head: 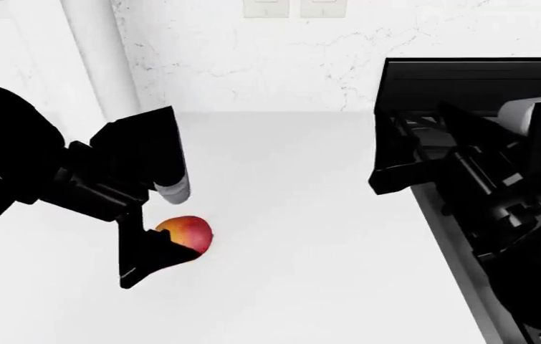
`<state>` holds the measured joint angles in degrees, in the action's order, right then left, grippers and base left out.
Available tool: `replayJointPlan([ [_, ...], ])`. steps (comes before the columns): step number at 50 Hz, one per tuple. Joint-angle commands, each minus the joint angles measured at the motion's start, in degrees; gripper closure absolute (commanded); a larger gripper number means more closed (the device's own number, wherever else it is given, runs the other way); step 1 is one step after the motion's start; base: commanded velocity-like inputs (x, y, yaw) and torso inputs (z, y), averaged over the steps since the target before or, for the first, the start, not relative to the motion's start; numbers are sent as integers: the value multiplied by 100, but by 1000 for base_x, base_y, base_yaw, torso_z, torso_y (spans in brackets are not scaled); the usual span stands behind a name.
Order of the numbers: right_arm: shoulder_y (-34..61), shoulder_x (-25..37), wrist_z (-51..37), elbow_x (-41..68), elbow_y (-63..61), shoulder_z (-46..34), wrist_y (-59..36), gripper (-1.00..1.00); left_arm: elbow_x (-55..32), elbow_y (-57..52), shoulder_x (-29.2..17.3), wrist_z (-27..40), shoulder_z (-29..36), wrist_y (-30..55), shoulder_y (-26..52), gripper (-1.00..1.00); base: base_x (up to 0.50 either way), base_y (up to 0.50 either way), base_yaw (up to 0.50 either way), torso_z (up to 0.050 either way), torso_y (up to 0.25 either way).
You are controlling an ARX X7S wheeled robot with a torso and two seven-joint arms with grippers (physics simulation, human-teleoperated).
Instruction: Pick the mango, radish from the counter and place them in the cabinet. Then close the cabinet.
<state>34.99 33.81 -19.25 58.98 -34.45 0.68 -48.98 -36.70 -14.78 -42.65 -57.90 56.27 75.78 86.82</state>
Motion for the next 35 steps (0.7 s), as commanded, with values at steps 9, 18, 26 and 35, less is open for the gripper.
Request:
replayJointPlan([
  [9, -52, 45, 14, -5, 28, 27, 68, -100, 245, 409, 130, 132, 268, -336, -202, -100, 0, 0, 0, 0, 0],
  [18, -44, 33, -2, 3, 27, 1, 77, -100, 314, 574, 210, 153, 382, -439, -280, -100, 0, 0, 0, 0, 0],
  [26, -98, 47, 16, -7, 28, 16, 124, -100, 417, 746, 281, 164, 527, -554, -337, -100, 0, 0, 0, 0, 0],
  [35, -139, 51, 25, -21, 48, 20, 166, -100, 532, 928, 340, 92, 769, -623, -349, -100, 0, 0, 0, 0, 0],
])
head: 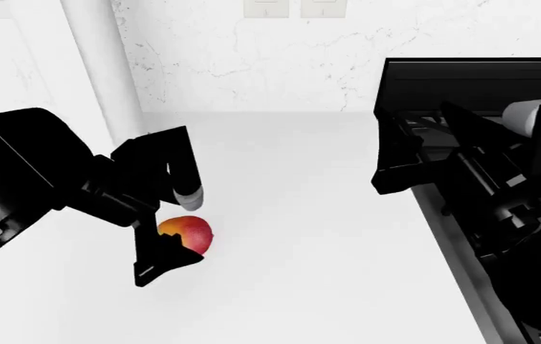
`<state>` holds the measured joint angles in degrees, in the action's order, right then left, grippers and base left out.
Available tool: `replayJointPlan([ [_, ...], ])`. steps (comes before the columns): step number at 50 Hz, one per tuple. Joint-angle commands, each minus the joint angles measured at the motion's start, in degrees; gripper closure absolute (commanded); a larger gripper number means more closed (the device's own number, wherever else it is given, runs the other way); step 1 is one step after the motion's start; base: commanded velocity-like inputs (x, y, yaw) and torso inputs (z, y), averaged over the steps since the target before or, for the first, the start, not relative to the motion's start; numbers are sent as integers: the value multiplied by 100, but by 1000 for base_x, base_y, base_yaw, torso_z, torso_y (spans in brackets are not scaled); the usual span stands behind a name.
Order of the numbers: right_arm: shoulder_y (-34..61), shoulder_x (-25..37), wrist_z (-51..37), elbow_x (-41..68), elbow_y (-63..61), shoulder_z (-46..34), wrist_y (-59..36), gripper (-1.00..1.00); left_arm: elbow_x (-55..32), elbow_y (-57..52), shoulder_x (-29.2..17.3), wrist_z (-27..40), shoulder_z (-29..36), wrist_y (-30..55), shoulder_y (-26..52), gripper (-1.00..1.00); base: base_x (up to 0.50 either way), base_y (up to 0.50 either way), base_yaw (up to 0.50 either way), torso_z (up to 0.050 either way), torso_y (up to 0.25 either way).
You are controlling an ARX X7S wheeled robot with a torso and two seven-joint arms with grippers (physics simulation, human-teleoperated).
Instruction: Pick the mango, radish from the counter and place them in the cabinet. Then close the cabinet.
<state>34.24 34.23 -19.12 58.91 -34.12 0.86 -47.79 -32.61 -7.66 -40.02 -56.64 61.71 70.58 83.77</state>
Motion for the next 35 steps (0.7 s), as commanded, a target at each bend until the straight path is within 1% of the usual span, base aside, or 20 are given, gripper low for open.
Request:
replayJointPlan([
  [1, -69, 11, 12, -14, 16, 4, 53, -100, 137, 249, 83, -33, 245, -118, -55, -100, 0, 0, 0, 0, 0],
  [24, -88, 21, 29, -62, 71, -57, 104, -100, 193, 458, 60, 26, 431, -8, -131, -100, 0, 0, 0, 0, 0],
  [25, -89, 20, 33, -66, 76, -60, 110, -100, 185, 450, 57, 38, 421, 7, -133, 100, 0, 0, 0, 0, 0],
  [35, -89, 10, 4, -50, 64, -80, 114, -100, 166, 365, -7, 146, 359, -28, -198, 100, -1, 0, 0, 0, 0],
])
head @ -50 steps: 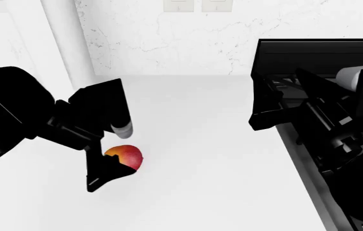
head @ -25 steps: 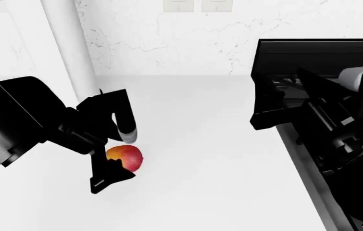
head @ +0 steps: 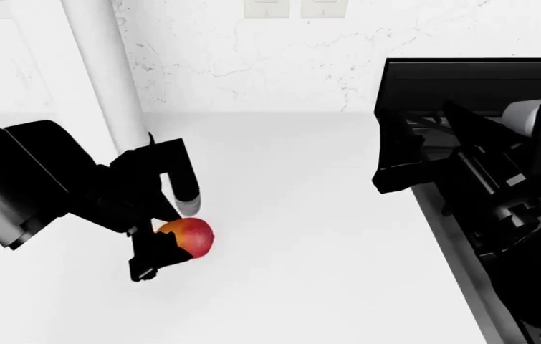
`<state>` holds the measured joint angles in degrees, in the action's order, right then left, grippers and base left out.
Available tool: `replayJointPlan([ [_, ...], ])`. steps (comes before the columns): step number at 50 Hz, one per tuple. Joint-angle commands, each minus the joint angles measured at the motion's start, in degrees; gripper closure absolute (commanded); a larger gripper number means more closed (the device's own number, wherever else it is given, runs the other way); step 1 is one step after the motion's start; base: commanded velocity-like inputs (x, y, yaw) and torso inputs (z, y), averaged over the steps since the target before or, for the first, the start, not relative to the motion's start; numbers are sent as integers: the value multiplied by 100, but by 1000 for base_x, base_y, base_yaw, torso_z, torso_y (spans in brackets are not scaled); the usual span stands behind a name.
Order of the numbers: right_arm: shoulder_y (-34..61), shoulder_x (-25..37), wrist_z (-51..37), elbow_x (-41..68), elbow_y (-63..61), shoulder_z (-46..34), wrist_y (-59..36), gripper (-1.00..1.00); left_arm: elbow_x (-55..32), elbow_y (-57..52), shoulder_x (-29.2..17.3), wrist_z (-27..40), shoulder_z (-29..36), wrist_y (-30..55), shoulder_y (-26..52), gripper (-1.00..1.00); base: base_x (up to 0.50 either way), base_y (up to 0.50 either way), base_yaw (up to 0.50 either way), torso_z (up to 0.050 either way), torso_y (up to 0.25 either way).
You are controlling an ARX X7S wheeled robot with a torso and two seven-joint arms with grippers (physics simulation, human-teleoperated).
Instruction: Pick the mango, radish from the counter and place them in the cabinet. Then close the cabinet.
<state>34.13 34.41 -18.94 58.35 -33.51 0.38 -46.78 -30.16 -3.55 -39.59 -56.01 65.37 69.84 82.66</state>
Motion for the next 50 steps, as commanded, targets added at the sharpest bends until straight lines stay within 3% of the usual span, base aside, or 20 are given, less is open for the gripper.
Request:
replayJointPlan([
  [1, -82, -6, -13, 6, 2, -30, 16, -100, -77, -65, -58, 100, -19, 35, -88, 100, 0, 0, 0, 0, 0],
  [14, -65, 16, -98, 129, -74, 18, -17, -100, -368, -310, 45, 535, -952, -98, 65, 100, 0, -2, -2, 0, 0],
  [38, -48, 95, -255, 347, -221, 112, -78, -100, -1386, -642, 548, 1485, -3576, -422, 671, 100, 1, -2, -1, 0, 0],
  [50, -101, 90, -257, 307, -233, 94, -26, -100, -1813, -854, 725, 1643, -4252, -540, 824, 100, 0, 0, 0, 0, 0],
])
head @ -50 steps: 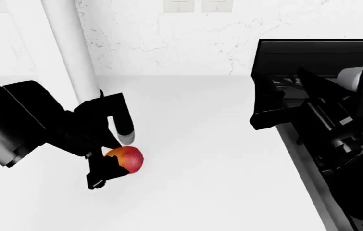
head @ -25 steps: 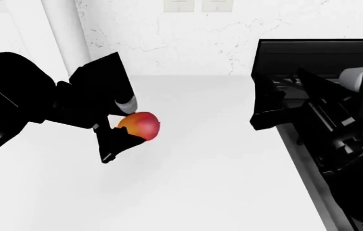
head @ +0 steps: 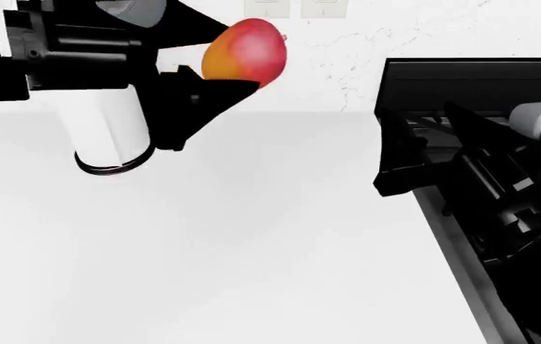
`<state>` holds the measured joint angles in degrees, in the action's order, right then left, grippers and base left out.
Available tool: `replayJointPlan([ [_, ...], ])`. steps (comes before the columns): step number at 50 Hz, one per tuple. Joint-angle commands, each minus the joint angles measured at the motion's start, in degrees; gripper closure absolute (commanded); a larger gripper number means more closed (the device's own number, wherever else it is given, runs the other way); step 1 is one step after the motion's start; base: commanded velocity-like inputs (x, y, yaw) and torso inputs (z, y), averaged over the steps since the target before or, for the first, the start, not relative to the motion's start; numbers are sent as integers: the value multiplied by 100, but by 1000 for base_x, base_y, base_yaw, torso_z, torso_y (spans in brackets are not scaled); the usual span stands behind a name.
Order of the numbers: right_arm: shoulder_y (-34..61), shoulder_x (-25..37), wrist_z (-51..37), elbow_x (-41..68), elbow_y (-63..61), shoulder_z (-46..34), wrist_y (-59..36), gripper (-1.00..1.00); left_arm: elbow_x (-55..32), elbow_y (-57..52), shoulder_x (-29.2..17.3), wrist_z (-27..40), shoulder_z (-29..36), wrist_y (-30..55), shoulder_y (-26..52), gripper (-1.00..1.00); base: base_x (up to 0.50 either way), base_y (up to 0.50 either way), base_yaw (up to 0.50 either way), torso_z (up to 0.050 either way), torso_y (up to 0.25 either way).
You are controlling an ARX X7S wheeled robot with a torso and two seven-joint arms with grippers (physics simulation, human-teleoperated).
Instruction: Pick the mango, radish from the counter and place them in the cabinet. Then close the cabinet.
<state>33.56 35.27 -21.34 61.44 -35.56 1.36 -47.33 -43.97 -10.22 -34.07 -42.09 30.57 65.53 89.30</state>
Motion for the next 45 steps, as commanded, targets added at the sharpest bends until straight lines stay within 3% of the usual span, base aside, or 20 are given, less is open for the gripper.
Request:
replayJointPlan([
  [1, -36, 6, -19, 4, -25, -5, 27, -100, -469, -180, 199, 262, -830, -118, 189, 100, 0, 0, 0, 0, 0],
  [19, -17, 7, -40, 29, -29, -5, 66, -100, -594, 140, 657, 446, -1132, -209, 862, 100, 0, 0, 0, 0, 0],
  [45, 47, -2, -56, 36, -4, -61, 102, -100, 260, 1463, 1418, 214, -633, -1238, 1716, 100, 0, 0, 0, 0, 0],
])
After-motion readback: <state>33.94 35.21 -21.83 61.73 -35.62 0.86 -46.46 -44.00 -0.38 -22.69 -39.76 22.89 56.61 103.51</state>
